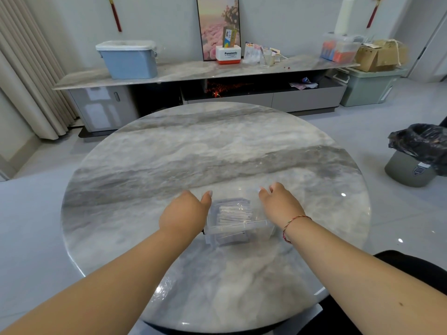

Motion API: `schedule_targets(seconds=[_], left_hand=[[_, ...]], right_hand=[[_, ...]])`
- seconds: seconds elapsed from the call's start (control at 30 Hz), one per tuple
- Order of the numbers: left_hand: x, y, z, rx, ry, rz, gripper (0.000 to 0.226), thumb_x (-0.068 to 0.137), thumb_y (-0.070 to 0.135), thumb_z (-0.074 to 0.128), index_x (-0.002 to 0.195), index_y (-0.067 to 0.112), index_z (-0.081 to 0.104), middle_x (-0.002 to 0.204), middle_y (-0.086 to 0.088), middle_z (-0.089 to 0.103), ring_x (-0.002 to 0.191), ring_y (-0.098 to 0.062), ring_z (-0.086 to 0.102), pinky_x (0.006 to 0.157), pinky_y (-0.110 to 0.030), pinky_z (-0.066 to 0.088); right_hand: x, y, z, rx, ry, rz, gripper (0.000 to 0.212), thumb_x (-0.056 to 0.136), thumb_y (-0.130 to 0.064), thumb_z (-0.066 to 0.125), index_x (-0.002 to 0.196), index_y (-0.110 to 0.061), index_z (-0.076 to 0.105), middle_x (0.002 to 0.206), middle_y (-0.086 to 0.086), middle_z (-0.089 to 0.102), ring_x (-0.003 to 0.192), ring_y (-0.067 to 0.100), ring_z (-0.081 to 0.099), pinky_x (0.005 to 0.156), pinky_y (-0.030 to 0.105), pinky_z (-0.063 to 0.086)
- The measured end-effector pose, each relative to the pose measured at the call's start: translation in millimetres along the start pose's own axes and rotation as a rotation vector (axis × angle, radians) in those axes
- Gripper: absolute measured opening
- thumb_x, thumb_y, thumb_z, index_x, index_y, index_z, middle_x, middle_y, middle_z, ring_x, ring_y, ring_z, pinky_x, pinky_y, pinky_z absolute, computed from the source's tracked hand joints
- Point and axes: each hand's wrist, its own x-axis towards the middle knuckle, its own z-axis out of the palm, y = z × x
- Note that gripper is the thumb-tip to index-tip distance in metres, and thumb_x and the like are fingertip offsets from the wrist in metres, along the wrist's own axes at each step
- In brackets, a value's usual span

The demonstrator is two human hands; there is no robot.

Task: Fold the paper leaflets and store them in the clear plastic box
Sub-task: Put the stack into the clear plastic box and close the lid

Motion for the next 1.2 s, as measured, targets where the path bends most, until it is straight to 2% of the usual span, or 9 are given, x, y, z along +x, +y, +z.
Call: schedule_targets(seconds=[0.1,0.2,0.3,0.4,0.53,0.63,0.77,1.07,1.2], left_hand=[[-3.7,5.3,-6.1,-0.297,-0.193,-0.135,0.073,0.092,0.063,0.030,0.061,0.002,0.057,0.068,-0.019,0.069,0.067,-0.032,0.070,0.070,-0.036,0.059],[-8.1,3.0,-10.0,-0.525,-0.222,-0.220,0.064,0.088,0.063,0.044,0.070,0.002,0.056,0.081,-0.024,0.069,0.076,-0.036,0.070,0.072,-0.042,0.059],[-8.5,-2.7,-13.3,-0.600,-0.180,-0.255,0.059,0.080,0.061,0.060,0.081,0.002,0.058,0.081,-0.018,0.067,0.074,-0.032,0.069,0.069,-0.040,0.059],[-5.3,-5.2,-20.6,-0.541,-0.064,-0.194,0.049,0.074,0.046,0.076,0.070,0.001,0.057,0.070,-0.014,0.066,0.066,-0.029,0.069,0.069,-0.043,0.060],[-5.3,-3.4,-24.4,-0.409,0.045,-0.060,0.034,0.071,0.031,0.079,0.061,0.008,0.055,0.066,-0.016,0.067,0.058,-0.028,0.065,0.062,-0.036,0.054],[-6.9,-5.3,-22.9,-0.314,0.112,0.006,0.032,0.071,0.030,0.077,0.063,0.011,0.053,0.059,-0.010,0.055,0.053,-0.019,0.049,0.053,-0.029,0.036],[-10.0,-4.2,-22.1,-0.270,0.180,0.043,0.032,0.076,0.029,0.074,0.066,0.001,0.062,0.058,-0.012,0.063,0.048,-0.020,0.048,0.050,-0.027,0.036],[-4.9,-2.2,-14.3,-0.221,0.261,0.036,0.028,0.083,0.023,0.065,0.064,0.006,0.053,0.064,-0.016,0.065,0.053,-0.025,0.053,0.051,-0.025,0.037],[-2.4,0.1,-13.3,-0.219,0.280,0.012,0.030,0.086,0.023,0.063,0.063,0.010,0.050,0.055,-0.005,0.052,0.050,-0.017,0.044,0.046,-0.023,0.030]], right_hand=[[0.6,1.4,1.9,0.048,0.034,-0.027,0.030,0.094,-0.042,0.043,0.082,-0.015,0.039,0.080,-0.004,0.042,0.067,0.017,0.041,0.050,0.025,0.025],[1.0,3.5,3.3,0.095,0.112,-0.062,0.039,0.093,-0.037,0.049,0.065,-0.017,0.029,0.062,-0.004,0.032,0.051,0.013,0.030,0.046,0.027,0.021],[0.2,1.2,2.7,0.102,0.128,-0.054,0.035,0.092,-0.037,0.050,0.073,-0.008,0.046,0.067,0.003,0.043,0.057,0.018,0.037,0.048,0.027,0.025],[-0.3,-1.6,3.5,0.105,0.140,-0.057,0.041,0.092,-0.036,0.051,0.098,0.005,0.055,0.081,0.022,0.055,0.066,0.028,0.046,0.055,0.028,0.028],[1.6,-3.7,8.1,0.127,0.144,-0.049,0.033,0.092,-0.033,0.051,0.082,-0.002,0.049,0.074,0.010,0.045,0.065,0.023,0.040,0.055,0.028,0.029],[5.0,-6.0,11.2,0.155,0.152,-0.043,0.035,0.092,-0.032,0.051,0.087,0.002,0.052,0.083,0.024,0.055,0.071,0.036,0.050,0.055,0.027,0.029],[8.3,-8.6,13.4,0.169,0.148,-0.056,0.029,0.093,-0.033,0.050,0.096,-0.004,0.055,0.085,0.010,0.058,0.067,0.019,0.047,0.052,0.020,0.031],[18.4,-15.3,15.1,0.163,0.143,-0.087,0.023,0.093,-0.031,0.049,0.089,-0.009,0.055,0.071,0.001,0.053,0.059,0.015,0.046,0.048,0.023,0.032],[22.9,-17.9,17.0,0.185,0.151,-0.093,0.029,0.093,-0.028,0.048,0.091,-0.001,0.057,0.075,0.006,0.054,0.062,0.020,0.046,0.050,0.024,0.033]])
